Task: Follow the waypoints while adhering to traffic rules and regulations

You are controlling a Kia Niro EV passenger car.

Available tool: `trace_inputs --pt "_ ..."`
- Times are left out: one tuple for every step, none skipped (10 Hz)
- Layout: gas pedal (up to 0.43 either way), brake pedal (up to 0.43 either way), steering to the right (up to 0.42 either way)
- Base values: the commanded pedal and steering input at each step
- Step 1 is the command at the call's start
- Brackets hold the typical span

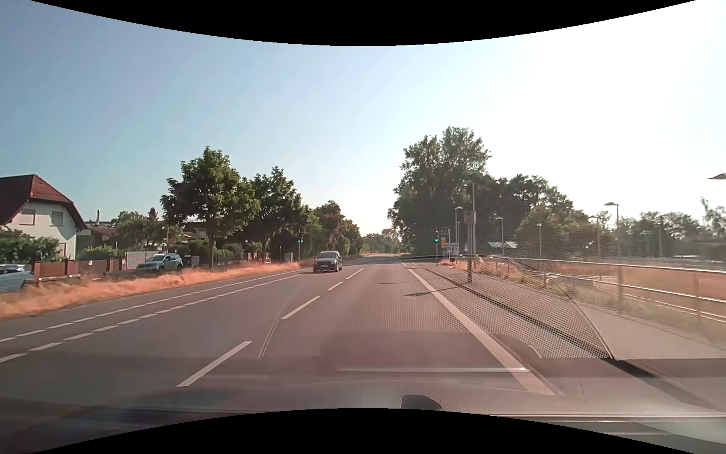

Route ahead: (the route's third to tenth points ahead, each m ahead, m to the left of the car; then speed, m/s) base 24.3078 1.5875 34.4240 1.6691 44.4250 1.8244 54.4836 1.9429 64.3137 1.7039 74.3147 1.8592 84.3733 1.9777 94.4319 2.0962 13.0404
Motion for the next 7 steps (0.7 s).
trace_inputs --pt "0.028 0.0 -0.004" --pt "0.028 0.0 -0.004" --pt "0.028 0.0 -0.004" --pt "0.028 0.0 -0.003" --pt "0.028 0.0 -0.002" --pt "0.028 0.0 -0.001" --pt "0.028 0.0 0.0"
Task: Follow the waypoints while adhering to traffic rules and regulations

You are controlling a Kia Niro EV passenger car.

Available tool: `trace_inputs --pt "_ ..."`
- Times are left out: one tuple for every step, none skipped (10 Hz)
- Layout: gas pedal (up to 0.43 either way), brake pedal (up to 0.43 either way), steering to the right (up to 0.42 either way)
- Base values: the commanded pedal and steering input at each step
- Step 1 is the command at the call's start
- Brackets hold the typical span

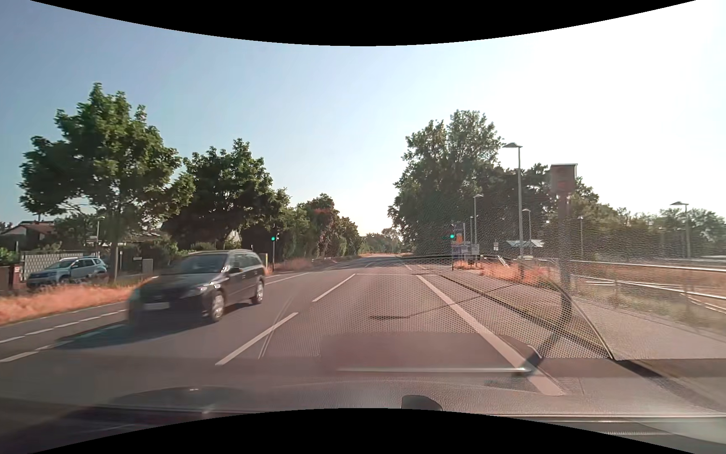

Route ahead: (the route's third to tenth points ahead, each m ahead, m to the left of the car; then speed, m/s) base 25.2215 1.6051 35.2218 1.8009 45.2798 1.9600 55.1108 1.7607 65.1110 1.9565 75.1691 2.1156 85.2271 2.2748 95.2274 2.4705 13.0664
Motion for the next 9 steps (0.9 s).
trace_inputs --pt "0.028 0.0 0.0" --pt "0.028 0.0 0.0" --pt "0.028 0.0 0.0" --pt "0.028 0.0 0.0" --pt "0.028 0.0 -0.002" --pt "0.028 0.0 -0.002" --pt "0.028 0.0 -0.002" --pt "0.028 0.0 -0.002" --pt "0.028 0.0 -0.002"
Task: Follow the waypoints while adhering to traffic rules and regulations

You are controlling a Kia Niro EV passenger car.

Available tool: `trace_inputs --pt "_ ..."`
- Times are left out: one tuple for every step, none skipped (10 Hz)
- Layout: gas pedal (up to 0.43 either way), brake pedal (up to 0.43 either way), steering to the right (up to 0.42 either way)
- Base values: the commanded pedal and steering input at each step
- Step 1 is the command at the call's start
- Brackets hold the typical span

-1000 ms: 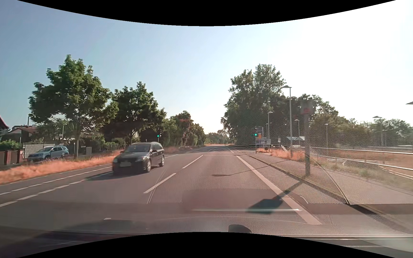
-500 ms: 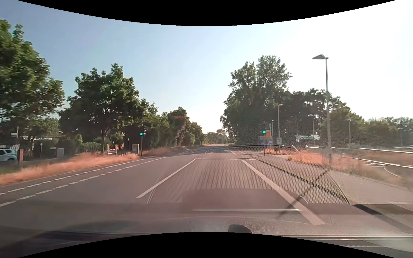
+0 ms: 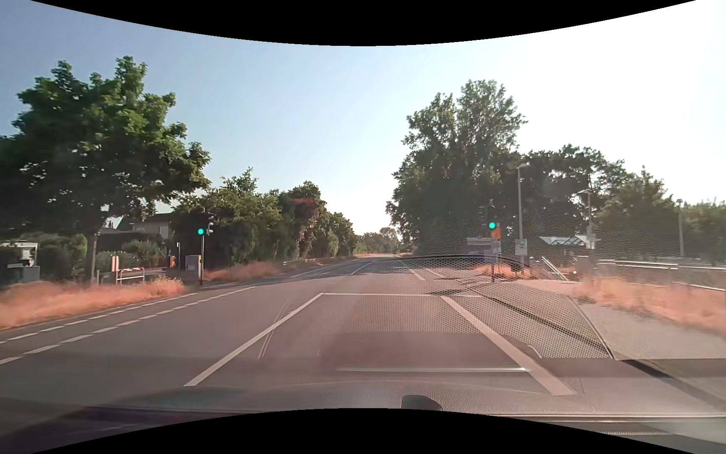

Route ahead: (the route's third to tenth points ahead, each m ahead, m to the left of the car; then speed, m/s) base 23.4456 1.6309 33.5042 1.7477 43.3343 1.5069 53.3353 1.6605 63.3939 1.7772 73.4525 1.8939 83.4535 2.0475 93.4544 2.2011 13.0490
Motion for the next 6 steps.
trace_inputs --pt "0.028 0.0 -0.003" --pt "0.028 0.0 -0.003" --pt "0.028 0.0 -0.002" --pt "0.028 0.0 -0.002" --pt "0.028 0.0 -0.002" --pt "0.028 0.0 -0.003"
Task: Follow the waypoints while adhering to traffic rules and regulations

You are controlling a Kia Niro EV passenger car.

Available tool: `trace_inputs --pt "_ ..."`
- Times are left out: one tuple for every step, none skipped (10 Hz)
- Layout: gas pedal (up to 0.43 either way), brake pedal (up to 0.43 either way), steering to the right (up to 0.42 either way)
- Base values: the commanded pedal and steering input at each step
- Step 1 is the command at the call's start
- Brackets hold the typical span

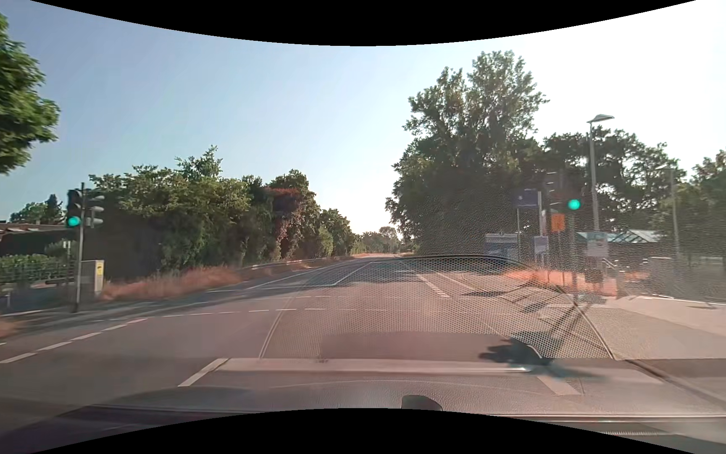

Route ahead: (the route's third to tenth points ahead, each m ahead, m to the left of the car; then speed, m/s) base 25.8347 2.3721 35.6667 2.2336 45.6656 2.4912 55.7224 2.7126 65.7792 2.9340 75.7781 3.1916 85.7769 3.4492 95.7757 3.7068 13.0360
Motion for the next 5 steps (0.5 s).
trace_inputs --pt "0.028 0.0 -0.003" --pt "0.028 0.0 -0.003" --pt "0.028 0.0 -0.003" --pt "0.028 0.0 -0.002" --pt "0.028 0.0 -0.002"
